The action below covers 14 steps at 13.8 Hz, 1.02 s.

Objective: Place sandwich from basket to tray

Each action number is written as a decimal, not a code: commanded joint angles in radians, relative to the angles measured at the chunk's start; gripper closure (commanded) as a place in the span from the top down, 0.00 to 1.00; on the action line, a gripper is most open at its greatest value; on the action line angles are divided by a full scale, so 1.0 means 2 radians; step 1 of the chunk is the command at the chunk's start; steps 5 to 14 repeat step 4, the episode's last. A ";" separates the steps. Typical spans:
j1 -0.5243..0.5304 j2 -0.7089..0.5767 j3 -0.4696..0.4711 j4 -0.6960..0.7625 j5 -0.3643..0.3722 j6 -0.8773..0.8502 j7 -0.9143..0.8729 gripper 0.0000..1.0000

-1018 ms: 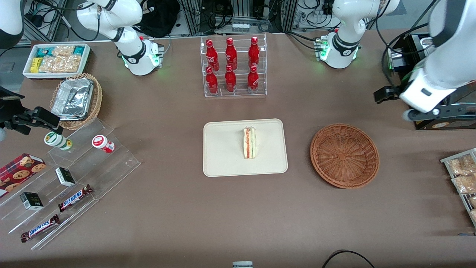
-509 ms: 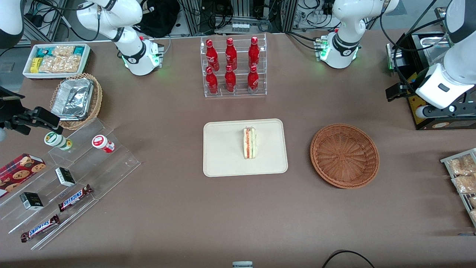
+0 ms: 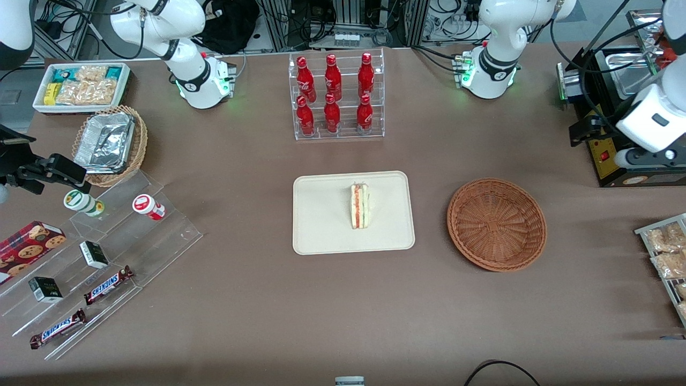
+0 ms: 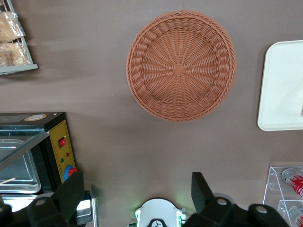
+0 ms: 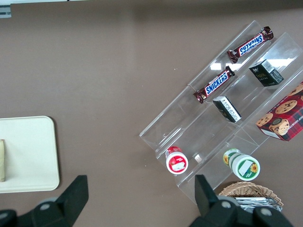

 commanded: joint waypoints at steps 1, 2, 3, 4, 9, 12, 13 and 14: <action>-0.009 0.015 0.005 0.020 -0.002 -0.001 0.006 1.00; -0.009 0.018 0.004 0.028 -0.004 -0.001 0.005 1.00; -0.008 0.023 0.004 0.035 -0.005 -0.002 0.005 1.00; -0.008 0.023 0.004 0.037 -0.004 -0.002 0.004 1.00; -0.008 0.023 0.004 0.037 -0.004 -0.002 0.004 1.00; -0.008 0.023 0.004 0.037 -0.004 -0.002 0.004 1.00; -0.008 0.023 0.004 0.037 -0.004 -0.002 0.004 1.00; -0.008 0.023 0.004 0.037 -0.004 -0.002 0.004 1.00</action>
